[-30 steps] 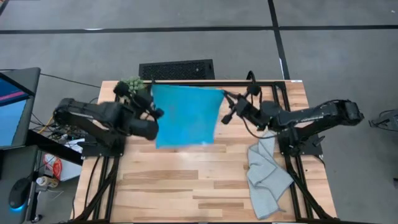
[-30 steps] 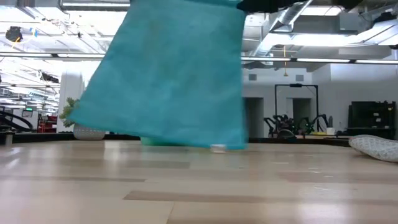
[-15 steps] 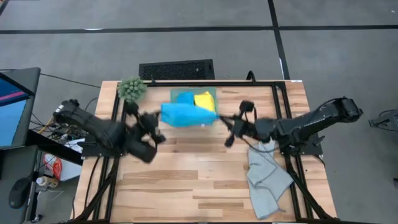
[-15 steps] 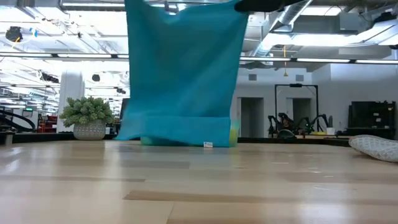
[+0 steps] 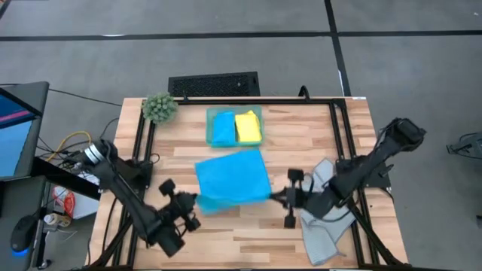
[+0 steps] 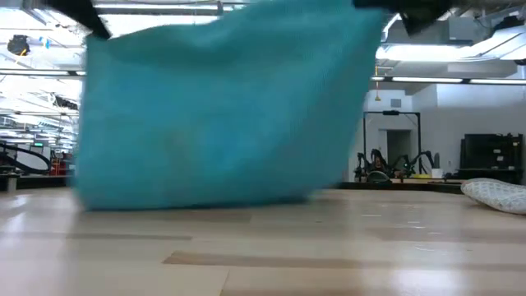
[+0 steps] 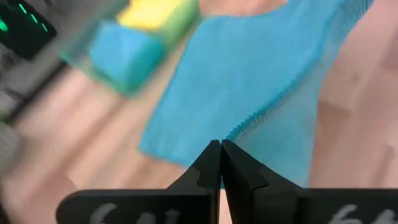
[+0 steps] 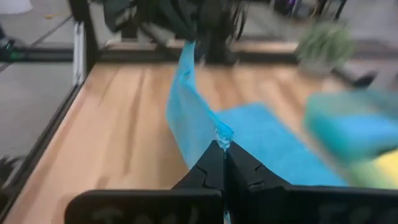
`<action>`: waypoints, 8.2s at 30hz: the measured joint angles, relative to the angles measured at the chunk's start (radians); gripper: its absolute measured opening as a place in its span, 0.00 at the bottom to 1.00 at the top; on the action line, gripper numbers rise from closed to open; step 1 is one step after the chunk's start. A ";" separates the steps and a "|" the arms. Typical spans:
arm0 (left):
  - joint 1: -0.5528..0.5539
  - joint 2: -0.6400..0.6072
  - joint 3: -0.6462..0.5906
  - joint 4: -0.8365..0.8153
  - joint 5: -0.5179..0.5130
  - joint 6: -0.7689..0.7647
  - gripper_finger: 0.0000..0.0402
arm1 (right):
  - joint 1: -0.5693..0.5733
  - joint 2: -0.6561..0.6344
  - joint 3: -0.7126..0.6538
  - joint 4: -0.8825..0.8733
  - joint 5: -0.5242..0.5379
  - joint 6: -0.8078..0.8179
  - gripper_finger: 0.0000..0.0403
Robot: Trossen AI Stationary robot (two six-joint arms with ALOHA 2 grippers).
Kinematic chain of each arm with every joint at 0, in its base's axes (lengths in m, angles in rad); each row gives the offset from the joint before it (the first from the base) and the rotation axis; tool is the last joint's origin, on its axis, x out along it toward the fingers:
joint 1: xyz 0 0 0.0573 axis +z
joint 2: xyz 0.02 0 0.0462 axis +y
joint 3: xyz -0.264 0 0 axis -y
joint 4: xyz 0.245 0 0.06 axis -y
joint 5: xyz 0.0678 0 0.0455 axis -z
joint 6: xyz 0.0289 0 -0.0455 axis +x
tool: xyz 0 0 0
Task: Fold microfiber towels
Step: Fold the blue microfiber towel
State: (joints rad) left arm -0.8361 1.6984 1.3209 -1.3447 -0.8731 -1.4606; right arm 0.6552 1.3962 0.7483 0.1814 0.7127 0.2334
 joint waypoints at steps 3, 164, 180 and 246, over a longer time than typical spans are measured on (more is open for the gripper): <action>-0.040 0.063 0.000 0.047 0.069 -0.070 0.00 | 0.053 0.113 0.000 0.030 0.003 0.118 0.03; -0.010 0.370 -0.131 0.470 0.005 0.295 0.37 | -0.125 0.401 -0.237 0.306 -0.241 0.047 0.14; 0.044 0.356 -0.229 0.665 0.095 0.377 0.10 | -0.125 0.402 -0.238 0.307 -0.241 0.055 0.14; 0.217 -0.020 -0.071 0.112 -0.020 0.422 0.00 | -0.086 -0.120 -0.147 -0.232 0.069 0.207 0.05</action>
State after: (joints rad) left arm -0.6195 1.6779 1.2495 -1.2324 -0.8932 -1.0390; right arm 0.5695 1.2762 0.6018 -0.0511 0.7822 0.4401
